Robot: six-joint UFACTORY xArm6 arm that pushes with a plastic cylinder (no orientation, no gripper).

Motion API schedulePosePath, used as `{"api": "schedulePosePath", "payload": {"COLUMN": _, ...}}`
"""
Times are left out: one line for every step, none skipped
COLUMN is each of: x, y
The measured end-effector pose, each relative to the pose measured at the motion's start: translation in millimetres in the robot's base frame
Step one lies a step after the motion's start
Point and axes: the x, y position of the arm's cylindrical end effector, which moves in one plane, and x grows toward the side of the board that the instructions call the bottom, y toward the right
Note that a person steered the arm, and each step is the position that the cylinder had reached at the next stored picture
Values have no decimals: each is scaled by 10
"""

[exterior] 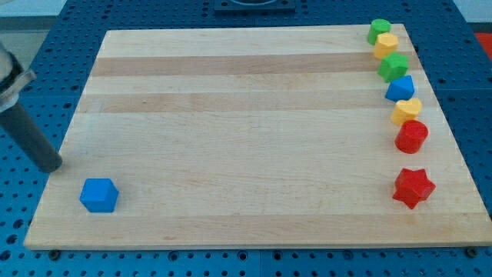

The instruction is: Push the cube parallel to the red star

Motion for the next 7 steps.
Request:
{"api": "schedulePosePath", "payload": {"x": 178, "y": -3}}
{"api": "schedulePosePath", "payload": {"x": 418, "y": 24}}
{"api": "schedulePosePath", "payload": {"x": 518, "y": 192}}
{"api": "schedulePosePath", "payload": {"x": 520, "y": 509}}
{"api": "schedulePosePath", "payload": {"x": 592, "y": 870}}
{"api": "schedulePosePath", "payload": {"x": 663, "y": 1216}}
{"api": "schedulePosePath", "payload": {"x": 669, "y": 1526}}
